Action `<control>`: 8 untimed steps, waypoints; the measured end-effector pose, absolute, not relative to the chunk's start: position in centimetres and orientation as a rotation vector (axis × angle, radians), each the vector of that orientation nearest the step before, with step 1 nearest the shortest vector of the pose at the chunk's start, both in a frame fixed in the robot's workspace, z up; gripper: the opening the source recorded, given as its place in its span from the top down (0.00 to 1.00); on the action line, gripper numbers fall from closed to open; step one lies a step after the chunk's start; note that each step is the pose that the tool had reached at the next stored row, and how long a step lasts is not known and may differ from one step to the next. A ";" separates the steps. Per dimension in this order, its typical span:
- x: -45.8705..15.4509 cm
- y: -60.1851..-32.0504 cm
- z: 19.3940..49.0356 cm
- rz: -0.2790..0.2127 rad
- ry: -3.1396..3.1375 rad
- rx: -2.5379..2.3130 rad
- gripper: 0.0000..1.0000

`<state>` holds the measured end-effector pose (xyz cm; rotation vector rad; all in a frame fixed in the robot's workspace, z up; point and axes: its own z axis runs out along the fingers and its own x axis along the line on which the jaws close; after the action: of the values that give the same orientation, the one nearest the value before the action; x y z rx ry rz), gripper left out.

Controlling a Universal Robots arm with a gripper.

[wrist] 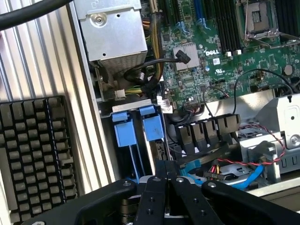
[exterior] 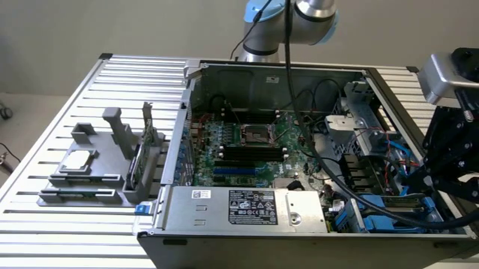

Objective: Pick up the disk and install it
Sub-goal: 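Insert the first disk wire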

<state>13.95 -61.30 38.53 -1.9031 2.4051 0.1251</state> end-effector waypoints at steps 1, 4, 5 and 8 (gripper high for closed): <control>14.0 -61.3 38.6 0.126 2.414 -1.891 0.89; 14.0 -61.3 38.7 0.129 2.441 -1.855 0.89; 14.0 -61.3 38.7 0.130 2.450 -1.842 0.89; 14.0 -61.3 38.8 0.132 2.478 -1.802 0.89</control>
<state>13.95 -61.31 38.77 -1.8021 2.4784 0.1325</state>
